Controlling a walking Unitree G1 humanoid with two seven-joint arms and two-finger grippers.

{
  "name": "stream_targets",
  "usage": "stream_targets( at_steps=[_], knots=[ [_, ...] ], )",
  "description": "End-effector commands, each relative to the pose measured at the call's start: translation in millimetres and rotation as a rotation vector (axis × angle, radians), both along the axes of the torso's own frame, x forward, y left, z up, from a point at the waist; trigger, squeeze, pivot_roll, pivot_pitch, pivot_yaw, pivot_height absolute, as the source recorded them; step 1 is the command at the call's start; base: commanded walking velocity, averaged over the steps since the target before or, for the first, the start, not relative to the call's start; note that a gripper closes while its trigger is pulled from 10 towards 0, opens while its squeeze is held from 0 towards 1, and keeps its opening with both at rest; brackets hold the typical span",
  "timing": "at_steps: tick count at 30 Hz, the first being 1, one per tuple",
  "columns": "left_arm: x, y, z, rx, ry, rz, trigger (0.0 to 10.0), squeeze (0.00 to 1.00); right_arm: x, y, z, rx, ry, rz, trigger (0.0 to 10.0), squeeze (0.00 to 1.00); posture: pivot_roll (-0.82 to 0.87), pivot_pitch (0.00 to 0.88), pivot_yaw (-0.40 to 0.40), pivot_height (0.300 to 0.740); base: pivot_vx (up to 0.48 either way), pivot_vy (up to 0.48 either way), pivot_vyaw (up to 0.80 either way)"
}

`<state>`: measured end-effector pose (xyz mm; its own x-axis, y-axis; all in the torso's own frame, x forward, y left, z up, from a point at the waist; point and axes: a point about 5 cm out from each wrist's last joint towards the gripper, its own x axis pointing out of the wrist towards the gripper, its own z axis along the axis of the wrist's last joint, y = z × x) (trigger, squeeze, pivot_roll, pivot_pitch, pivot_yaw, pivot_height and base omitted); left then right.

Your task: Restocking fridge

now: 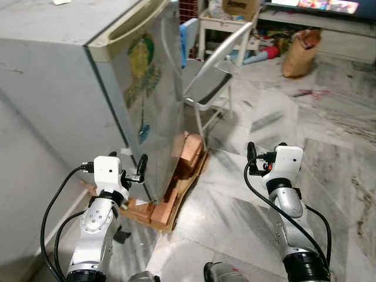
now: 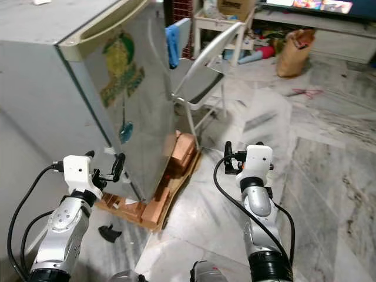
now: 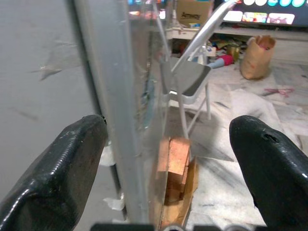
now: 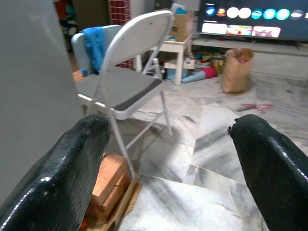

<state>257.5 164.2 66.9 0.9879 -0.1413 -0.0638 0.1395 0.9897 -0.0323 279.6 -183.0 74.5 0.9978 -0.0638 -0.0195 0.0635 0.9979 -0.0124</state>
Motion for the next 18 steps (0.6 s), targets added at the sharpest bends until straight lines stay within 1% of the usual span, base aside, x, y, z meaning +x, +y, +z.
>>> stream_targets(
  at_steps=[1, 2, 18],
  knots=[
    [0.2, 4.6, -0.6, 0.000, 0.011, 0.001, 10.0, 0.00, 1.5, 0.6, 8.7, -0.009, -0.033, -0.005, 10.0, 0.00, -0.05, 0.014, 0.076, 0.740, 0.000, 0.255, -0.80],
    [0.2, 4.6, -0.6, 0.000, 0.011, 0.001, 10.0, 0.00, 1.5, 0.6, 8.7, -0.009, -0.033, -0.005, 10.0, 0.00, -0.05, 0.014, 0.076, 0.740, 0.000, 0.255, -0.80],
    [1.0, 2.1, 0.0, -0.005, 0.006, -0.019, 10.0, 0.00, 0.6, 2.1, 9.2, -0.016, -0.034, -0.001, 10.0, 0.00, -0.05, 0.023, 0.074, 0.740, 0.000, 0.000, -0.80]
  ],
)
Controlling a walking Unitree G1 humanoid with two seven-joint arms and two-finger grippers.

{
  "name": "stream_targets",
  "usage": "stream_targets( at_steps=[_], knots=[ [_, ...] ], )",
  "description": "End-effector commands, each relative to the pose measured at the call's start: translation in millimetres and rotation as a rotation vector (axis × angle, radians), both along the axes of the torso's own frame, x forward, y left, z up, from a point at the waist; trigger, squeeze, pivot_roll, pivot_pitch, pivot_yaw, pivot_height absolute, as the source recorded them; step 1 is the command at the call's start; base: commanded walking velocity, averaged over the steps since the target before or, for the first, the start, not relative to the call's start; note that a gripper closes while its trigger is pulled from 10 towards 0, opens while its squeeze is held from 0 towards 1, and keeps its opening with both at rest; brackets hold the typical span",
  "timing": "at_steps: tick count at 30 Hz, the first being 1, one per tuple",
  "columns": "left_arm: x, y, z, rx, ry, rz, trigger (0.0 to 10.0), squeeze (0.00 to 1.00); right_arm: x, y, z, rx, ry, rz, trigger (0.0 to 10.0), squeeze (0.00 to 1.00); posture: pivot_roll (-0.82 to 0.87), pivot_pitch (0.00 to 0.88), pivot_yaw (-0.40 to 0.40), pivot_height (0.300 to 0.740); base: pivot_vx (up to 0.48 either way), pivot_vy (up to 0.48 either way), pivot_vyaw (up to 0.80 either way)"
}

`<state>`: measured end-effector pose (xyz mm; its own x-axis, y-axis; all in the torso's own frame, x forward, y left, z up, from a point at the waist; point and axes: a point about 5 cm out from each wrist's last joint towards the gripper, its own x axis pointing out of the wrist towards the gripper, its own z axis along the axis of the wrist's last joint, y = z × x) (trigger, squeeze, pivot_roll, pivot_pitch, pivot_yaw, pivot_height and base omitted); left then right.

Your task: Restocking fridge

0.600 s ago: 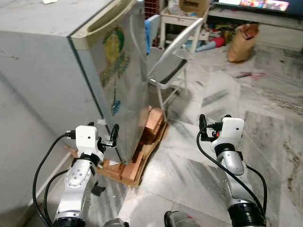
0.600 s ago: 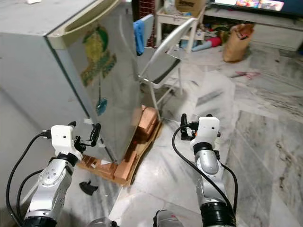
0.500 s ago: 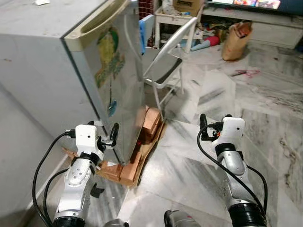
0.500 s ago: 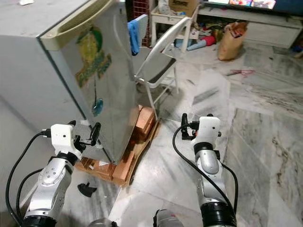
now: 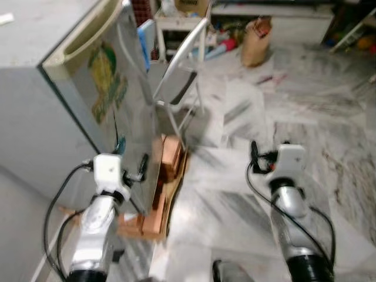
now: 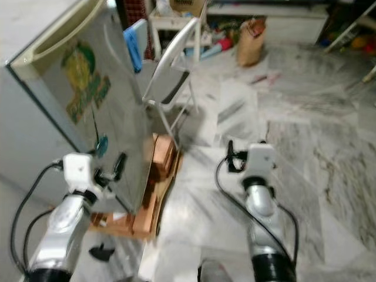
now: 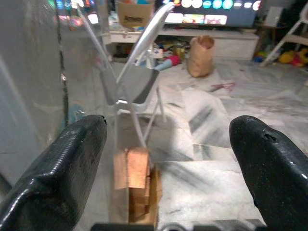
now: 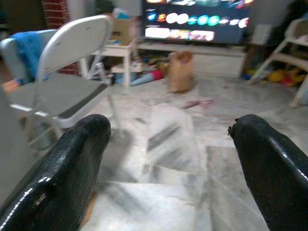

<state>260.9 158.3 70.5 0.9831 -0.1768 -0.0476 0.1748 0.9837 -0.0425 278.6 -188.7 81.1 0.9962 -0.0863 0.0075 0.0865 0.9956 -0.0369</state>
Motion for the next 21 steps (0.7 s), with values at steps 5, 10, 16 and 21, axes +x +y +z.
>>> stream_targets(
  at_steps=[5, 10, 16, 21],
  knots=[
    [-1.6, 8.4, -3.1, 0.019, 0.016, 0.022, 10.0, 0.00, 2.2, 8.1, 3.1, 0.009, -0.012, 0.022, 10.0, 0.00, -0.05, 0.022, 0.074, 0.740, 0.000, 0.061, -0.77],
    [-2.0, 8.4, -3.7, 0.024, 0.016, 0.030, 10.0, 0.00, 2.6, 7.8, 3.2, 0.006, -0.013, 0.023, 10.0, 0.00, -0.05, 0.020, 0.073, 0.740, 0.000, 0.000, -0.10],
    [-12.2, 10.8, -13.3, 0.048, 0.057, 0.017, 10.0, 0.00, 2.5, 8.6, 2.8, 0.001, -0.009, 0.036, 10.0, 0.00, -0.05, 0.018, 0.070, 0.740, 0.000, 0.000, 0.00],
    [-18.8, 23.0, -22.9, 0.096, 0.089, 0.071, 10.0, 0.00, 0.0, 10.7, -1.7, -0.001, 0.016, 0.065, 10.0, 0.00, -0.05, 0.018, 0.068, 0.740, 0.000, 0.000, 0.00]
  ],
)
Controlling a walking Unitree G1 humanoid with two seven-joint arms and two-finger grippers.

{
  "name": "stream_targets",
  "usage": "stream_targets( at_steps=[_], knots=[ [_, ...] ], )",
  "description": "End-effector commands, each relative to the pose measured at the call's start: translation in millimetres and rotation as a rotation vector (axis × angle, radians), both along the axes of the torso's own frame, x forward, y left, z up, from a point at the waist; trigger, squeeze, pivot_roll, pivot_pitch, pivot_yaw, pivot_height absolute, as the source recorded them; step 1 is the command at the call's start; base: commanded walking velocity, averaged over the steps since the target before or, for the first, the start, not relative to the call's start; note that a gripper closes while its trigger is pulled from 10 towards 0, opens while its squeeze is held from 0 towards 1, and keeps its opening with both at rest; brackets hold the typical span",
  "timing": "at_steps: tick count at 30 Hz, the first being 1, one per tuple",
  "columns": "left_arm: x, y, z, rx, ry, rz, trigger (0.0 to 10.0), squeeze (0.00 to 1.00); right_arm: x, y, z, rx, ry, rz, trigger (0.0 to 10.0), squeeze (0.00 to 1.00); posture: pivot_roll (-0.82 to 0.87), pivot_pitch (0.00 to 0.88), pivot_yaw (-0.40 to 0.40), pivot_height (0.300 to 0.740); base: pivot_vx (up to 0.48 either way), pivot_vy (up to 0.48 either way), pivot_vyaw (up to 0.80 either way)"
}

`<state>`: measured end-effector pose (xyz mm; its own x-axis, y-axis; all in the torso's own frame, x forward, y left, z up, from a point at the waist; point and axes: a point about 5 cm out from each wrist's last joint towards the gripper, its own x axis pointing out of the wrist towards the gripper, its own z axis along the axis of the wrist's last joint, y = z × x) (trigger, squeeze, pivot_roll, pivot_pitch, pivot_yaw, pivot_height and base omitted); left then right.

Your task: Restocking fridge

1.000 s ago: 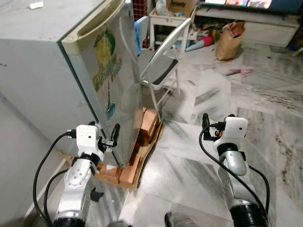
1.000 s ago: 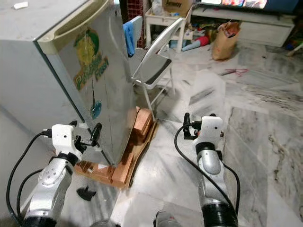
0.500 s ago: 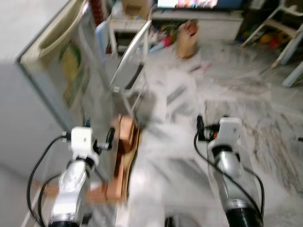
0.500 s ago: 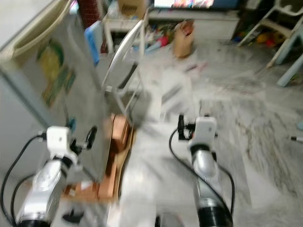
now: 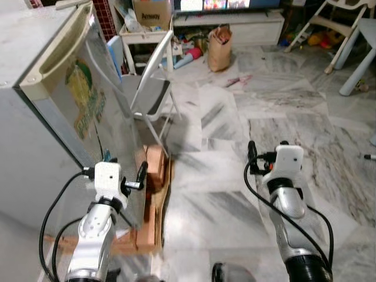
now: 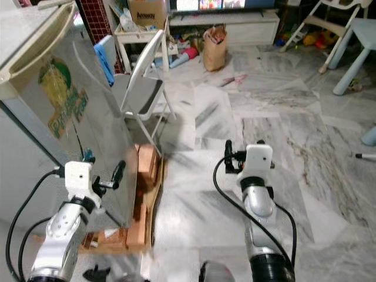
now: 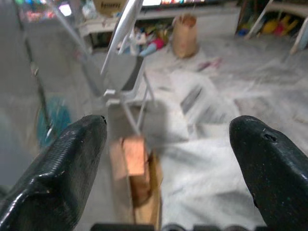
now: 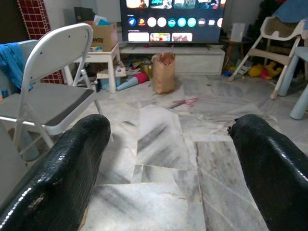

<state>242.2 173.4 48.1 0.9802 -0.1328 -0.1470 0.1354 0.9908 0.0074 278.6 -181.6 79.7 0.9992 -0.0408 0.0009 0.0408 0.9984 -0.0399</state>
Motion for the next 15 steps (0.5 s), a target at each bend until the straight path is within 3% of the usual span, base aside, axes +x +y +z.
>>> stream_targets(
  at_steps=[1, 4, 8, 11, 15],
  knots=[
    [-0.2, 8.0, -0.5, 0.033, -0.002, 0.031, 10.0, 0.00, 0.1, 3.5, -0.3, 0.002, 0.009, 0.020, 10.0, 0.00, -0.05, 0.018, 0.068, 0.740, 0.000, 0.000, 0.00],
    [2.8, 21.6, -1.5, 0.063, 0.004, 0.133, 10.0, 0.00, -1.5, 5.8, -3.3, -0.007, 0.025, 0.038, 10.0, 0.00, -0.05, 0.017, 0.065, 0.740, 0.000, 0.000, 0.00],
    [8.5, 27.2, -0.4, 0.080, -0.001, 0.169, 10.0, 0.00, -2.2, 8.2, -3.4, -0.021, 0.026, 0.062, 10.0, 0.00, -0.06, 0.016, 0.063, 0.740, 0.000, 0.000, 0.00],
    [21.4, 38.0, 3.8, 0.121, -0.012, 0.233, 10.0, 0.00, -3.7, 8.7, -3.5, -0.031, 0.028, 0.077, 10.0, 0.00, -0.06, 0.014, 0.062, 0.740, 0.000, 0.000, 0.00],
    [27.0, 44.7, 6.0, 0.112, -0.014, 0.264, 10.0, 0.00, -6.1, 7.7, -4.4, -0.033, 0.033, 0.082, 10.0, 0.00, -0.06, 0.014, 0.062, 0.740, 0.000, 0.000, 0.00]
  ],
)
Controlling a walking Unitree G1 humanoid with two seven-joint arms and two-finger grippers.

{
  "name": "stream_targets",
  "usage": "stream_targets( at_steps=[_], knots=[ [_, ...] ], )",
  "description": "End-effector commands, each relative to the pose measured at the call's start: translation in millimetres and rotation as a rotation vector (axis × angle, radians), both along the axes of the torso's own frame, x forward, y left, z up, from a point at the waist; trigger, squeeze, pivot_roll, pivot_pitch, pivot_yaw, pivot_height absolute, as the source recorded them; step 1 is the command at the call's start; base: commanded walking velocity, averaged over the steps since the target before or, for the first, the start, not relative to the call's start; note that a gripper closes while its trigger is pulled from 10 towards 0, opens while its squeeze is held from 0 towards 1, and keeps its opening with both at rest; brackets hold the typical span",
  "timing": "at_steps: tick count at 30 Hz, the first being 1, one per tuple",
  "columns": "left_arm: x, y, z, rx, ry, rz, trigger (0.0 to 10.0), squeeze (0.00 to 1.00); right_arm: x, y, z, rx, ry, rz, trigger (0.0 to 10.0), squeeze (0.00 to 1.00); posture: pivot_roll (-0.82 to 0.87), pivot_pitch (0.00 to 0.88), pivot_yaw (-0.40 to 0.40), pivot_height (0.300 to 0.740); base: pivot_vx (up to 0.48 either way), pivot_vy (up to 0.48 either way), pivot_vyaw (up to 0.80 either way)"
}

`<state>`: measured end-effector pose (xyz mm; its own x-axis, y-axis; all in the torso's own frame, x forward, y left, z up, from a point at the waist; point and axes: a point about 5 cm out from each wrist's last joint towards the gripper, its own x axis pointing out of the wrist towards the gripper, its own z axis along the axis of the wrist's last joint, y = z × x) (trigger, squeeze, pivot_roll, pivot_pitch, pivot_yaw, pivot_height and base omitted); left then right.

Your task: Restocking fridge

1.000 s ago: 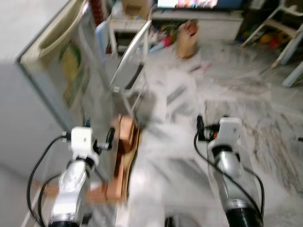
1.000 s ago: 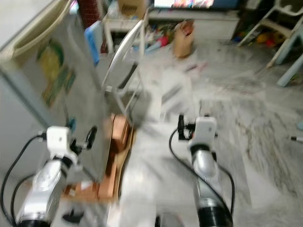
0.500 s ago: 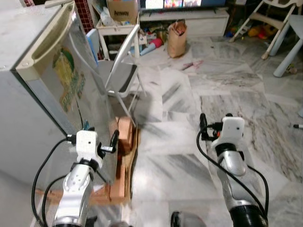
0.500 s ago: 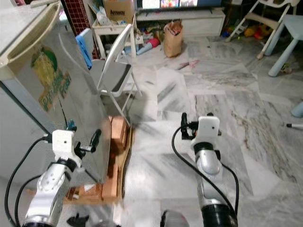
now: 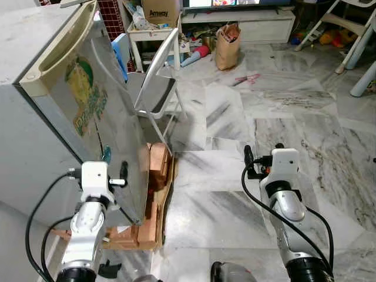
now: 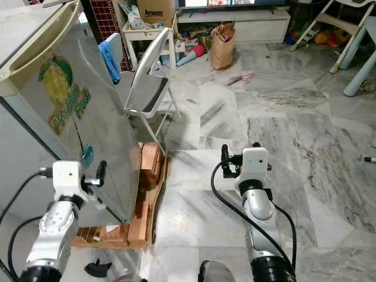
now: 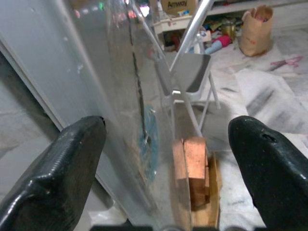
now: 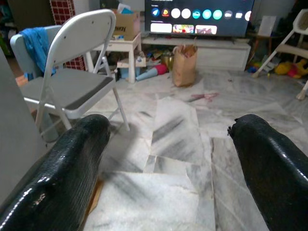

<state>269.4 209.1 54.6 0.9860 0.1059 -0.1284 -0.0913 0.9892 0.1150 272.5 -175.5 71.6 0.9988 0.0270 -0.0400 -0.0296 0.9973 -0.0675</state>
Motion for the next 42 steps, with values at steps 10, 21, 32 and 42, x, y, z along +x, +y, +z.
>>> stream_targets(
  at_steps=[10, 21, 32, 42],
  knots=[
    [4.2, 25.0, -1.1, 0.040, 0.012, 0.122, 10.0, 0.00, -4.3, 4.1, 2.7, -0.026, -0.006, 0.063, 10.0, 0.00, -0.08, 0.015, 0.059, 0.740, 0.000, 0.000, 0.00],
    [17.8, 14.1, 6.3, -0.023, -0.032, 0.022, 10.0, 0.00, -4.5, 5.9, 0.4, -0.030, 0.015, 0.069, 10.0, 0.00, -0.08, 0.016, 0.058, 0.740, 0.000, 0.000, 0.21],
    [34.4, -13.4, 9.5, -0.055, -0.027, -0.158, 10.0, 0.00, -10.8, 5.9, -10.8, -0.050, 0.077, 0.078, 10.0, 0.00, -0.09, 0.014, 0.061, 0.740, 0.000, 0.000, 0.00],
    [60.9, -26.7, 18.8, -0.073, -0.006, -0.181, 10.0, 0.00, -35.3, 7.2, -27.6, -0.044, 0.182, 0.148, 10.0, 0.00, -0.09, 0.007, 0.052, 0.740, 0.000, 0.000, 0.00]
  ],
)
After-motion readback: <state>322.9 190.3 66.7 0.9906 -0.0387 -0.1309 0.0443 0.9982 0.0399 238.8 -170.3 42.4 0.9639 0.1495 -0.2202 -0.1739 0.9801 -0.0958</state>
